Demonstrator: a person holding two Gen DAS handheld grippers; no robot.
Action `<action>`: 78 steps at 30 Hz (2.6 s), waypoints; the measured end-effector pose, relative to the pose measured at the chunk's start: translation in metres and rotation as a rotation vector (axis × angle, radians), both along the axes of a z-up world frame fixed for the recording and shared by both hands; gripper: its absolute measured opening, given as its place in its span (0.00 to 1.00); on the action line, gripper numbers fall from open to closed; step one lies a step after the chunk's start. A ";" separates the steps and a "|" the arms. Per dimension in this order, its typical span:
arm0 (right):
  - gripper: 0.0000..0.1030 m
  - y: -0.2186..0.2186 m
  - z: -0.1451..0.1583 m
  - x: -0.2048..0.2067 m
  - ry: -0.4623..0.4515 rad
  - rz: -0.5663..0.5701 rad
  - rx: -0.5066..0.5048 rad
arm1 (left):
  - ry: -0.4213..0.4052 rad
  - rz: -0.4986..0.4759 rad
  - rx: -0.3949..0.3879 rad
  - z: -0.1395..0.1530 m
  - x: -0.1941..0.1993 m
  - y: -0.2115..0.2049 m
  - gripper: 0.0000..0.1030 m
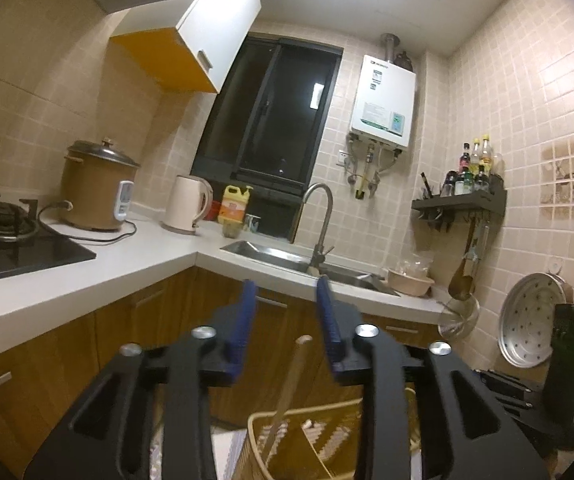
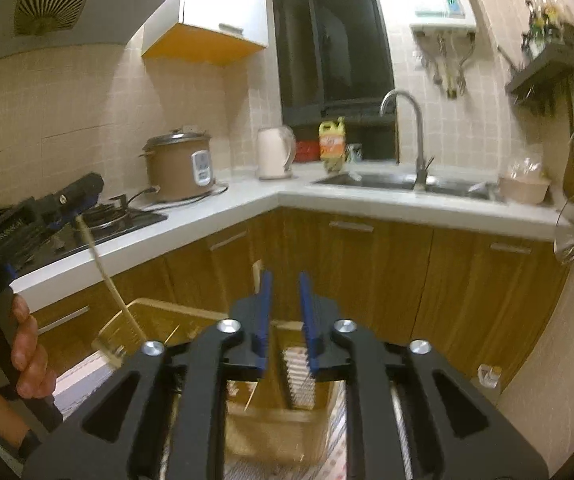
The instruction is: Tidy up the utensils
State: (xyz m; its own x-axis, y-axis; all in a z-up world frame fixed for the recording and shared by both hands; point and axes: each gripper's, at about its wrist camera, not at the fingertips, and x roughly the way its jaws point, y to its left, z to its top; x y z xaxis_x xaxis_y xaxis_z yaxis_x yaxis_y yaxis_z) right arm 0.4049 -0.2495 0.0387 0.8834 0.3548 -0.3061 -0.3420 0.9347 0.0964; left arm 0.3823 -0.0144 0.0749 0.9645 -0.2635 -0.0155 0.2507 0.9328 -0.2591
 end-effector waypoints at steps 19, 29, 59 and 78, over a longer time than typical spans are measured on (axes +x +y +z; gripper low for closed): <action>0.38 -0.024 0.028 -0.093 0.264 0.072 0.044 | 0.240 -0.102 0.011 0.021 -0.100 0.029 0.36; 0.38 0.008 -0.036 -0.099 0.617 0.090 -0.089 | 0.570 -0.185 0.043 -0.036 -0.109 0.029 0.36; 0.05 0.079 -0.152 -0.103 0.851 0.083 -0.327 | 1.013 -0.317 0.105 -0.189 -0.092 -0.014 0.02; 0.05 0.002 -0.146 -0.103 0.887 -0.050 -0.236 | 1.089 -0.347 0.255 -0.172 -0.055 0.029 0.01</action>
State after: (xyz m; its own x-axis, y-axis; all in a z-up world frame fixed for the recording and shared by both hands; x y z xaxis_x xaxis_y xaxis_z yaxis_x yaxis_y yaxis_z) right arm 0.3019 -0.2478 -0.1077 0.3025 0.1643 -0.9389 -0.1922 0.9753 0.1088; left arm 0.3274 0.0146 -0.0968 0.2858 -0.3803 -0.8796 0.2631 0.9137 -0.3096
